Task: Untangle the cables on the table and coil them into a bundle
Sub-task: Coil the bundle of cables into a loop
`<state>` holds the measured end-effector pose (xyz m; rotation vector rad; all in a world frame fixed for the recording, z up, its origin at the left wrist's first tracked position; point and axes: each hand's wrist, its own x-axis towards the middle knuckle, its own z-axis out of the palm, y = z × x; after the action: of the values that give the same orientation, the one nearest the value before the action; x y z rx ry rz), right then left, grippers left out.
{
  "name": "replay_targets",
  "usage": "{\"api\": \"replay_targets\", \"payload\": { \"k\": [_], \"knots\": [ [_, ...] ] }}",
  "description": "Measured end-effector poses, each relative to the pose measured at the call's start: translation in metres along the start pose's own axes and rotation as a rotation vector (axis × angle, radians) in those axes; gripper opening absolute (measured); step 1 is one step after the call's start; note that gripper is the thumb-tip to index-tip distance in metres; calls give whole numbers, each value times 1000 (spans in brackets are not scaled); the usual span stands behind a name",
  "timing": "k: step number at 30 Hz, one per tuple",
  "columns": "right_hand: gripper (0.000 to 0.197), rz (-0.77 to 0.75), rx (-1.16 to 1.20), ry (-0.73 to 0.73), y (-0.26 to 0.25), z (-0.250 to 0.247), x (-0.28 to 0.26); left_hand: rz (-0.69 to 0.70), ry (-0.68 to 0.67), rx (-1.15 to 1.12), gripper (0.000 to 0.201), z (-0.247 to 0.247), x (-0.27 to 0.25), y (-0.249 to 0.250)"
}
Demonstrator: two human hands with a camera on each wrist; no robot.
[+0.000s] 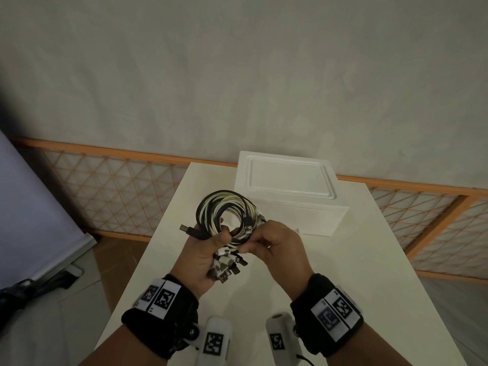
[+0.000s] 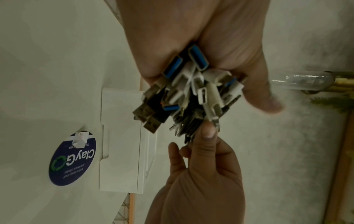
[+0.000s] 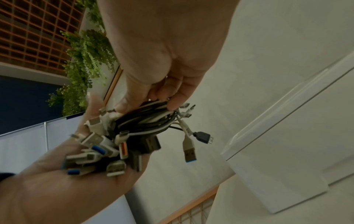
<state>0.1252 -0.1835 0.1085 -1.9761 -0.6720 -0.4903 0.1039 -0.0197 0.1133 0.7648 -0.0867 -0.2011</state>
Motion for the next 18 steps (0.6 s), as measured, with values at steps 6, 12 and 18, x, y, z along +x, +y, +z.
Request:
{"api": "replay_targets", "payload": {
  "k": [6,12,18],
  "knots": [
    [16,95,-22,-147,-6,-5,-1,74,235,179,19,2,2,-9],
    [28,68,-165,56,-30,-15,21,5,398,291,20,2,-1,-12],
    [68,355,-225,-308,-8,24,25,-68,341,323,26,11,-6,-19]
  ]
}}
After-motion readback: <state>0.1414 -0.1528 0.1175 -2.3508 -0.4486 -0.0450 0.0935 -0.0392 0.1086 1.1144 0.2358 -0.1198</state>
